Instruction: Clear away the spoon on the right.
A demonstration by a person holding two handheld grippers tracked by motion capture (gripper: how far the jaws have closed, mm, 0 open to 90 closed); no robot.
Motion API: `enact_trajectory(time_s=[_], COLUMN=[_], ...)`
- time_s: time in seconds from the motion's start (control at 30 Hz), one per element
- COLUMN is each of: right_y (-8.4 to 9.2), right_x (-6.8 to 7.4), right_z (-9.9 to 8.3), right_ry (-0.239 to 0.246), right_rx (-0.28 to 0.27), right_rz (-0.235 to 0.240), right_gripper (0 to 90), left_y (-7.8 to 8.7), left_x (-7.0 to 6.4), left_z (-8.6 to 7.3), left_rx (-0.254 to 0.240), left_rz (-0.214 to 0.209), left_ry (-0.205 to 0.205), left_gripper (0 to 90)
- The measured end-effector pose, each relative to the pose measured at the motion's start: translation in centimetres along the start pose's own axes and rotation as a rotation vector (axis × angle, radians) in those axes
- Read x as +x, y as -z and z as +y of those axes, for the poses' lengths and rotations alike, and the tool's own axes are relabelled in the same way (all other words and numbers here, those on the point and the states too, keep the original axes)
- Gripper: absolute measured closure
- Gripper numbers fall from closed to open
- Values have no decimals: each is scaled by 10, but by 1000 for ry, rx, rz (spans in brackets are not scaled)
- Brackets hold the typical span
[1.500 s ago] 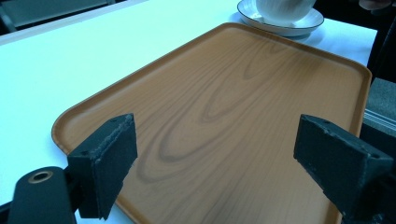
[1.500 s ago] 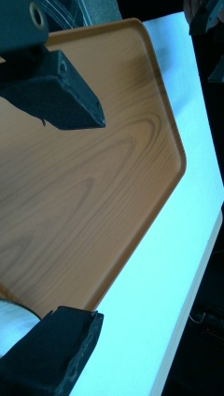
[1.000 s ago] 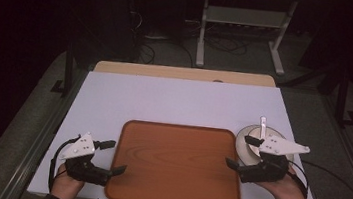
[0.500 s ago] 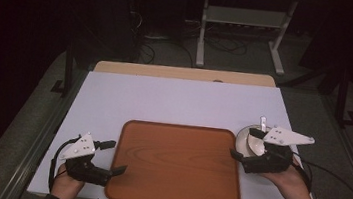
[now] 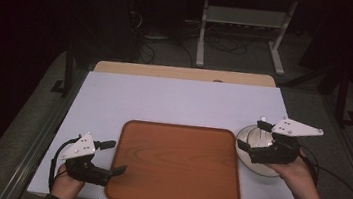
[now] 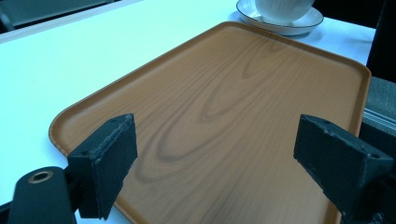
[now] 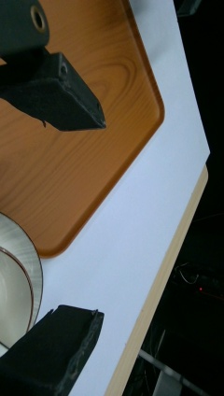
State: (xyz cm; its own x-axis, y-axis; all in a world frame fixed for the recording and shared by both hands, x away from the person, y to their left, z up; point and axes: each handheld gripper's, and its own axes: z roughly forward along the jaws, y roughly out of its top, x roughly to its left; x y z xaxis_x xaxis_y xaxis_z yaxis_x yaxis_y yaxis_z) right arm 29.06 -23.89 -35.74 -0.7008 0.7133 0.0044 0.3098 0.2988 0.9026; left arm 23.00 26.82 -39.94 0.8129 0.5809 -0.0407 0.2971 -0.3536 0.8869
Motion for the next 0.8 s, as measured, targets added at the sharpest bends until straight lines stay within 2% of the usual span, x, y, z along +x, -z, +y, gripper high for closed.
enact_trajectory(time_s=[0.63, 0.8], right_y=[-8, -12], right_x=[-30, -38], right_z=[3, 3], right_ry=[-53, -76], right_rx=[8, 10], right_rz=[-49, -56], right_gripper=[65, 100], left_y=[-1, -1], left_x=[-1, 0], left_z=[1, 1], left_rx=[2, 3], left_rz=[-3, -1], left_ry=[-4, -2], left_gripper=[128, 128])
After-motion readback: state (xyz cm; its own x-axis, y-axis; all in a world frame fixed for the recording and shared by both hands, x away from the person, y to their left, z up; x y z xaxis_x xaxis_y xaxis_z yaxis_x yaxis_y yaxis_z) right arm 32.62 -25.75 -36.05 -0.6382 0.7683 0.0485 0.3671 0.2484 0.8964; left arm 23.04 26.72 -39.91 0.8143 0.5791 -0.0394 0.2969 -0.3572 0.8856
